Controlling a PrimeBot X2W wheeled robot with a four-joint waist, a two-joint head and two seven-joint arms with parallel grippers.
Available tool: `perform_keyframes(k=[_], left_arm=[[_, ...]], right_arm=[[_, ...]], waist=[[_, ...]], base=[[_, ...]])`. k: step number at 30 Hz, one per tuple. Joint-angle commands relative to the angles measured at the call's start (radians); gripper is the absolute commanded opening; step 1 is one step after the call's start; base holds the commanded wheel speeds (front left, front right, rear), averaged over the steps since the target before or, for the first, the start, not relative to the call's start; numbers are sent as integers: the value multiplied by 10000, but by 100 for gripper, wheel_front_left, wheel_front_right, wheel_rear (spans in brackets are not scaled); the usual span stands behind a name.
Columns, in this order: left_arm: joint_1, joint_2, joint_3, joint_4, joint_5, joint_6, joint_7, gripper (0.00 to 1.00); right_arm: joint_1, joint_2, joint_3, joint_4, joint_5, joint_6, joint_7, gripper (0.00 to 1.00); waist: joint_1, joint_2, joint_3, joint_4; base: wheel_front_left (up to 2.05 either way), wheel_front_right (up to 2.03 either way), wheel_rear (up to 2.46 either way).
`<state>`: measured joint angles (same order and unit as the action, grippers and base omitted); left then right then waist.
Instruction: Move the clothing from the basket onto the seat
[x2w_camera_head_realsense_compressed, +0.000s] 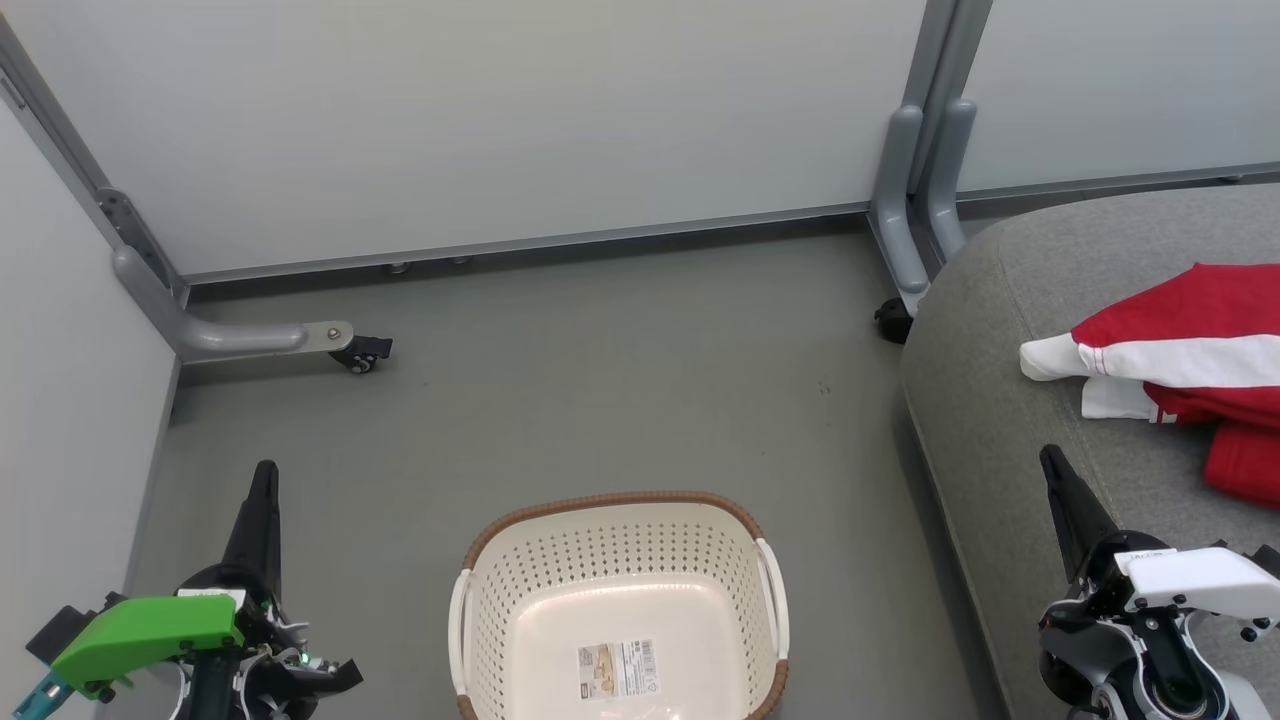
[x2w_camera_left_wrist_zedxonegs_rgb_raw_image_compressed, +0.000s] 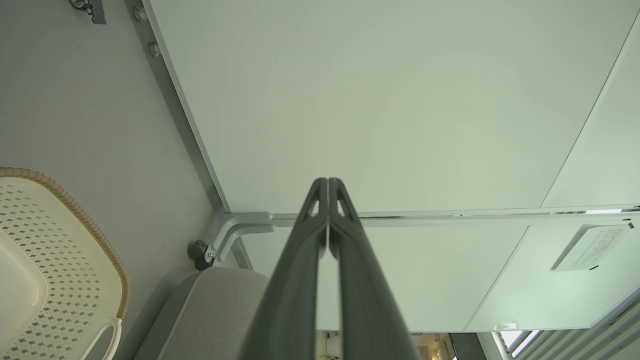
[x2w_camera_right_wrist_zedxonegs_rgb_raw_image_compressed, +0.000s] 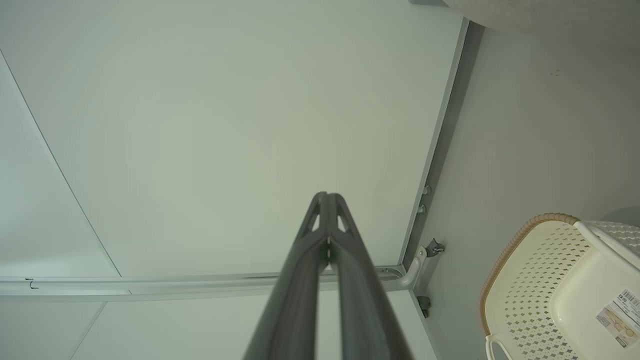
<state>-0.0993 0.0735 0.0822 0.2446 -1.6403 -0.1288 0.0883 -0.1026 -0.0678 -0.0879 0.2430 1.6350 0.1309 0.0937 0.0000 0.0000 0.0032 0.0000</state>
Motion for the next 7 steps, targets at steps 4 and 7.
perform_keyframes(k=[4, 7], left_arm=[[-150, -23, 46, 8, 44, -34, 43, 0], [-151, -31, 55, 4, 58, -34, 58, 0]], right_arm=[[-88, -3, -48, 26, -48, -3, 44, 0], [-89, 2, -56, 27, -60, -3, 49, 0]], waist=[[0, 0, 0, 0], [0, 0, 0, 0]], base=[[0, 0, 0], [0, 0, 0]])
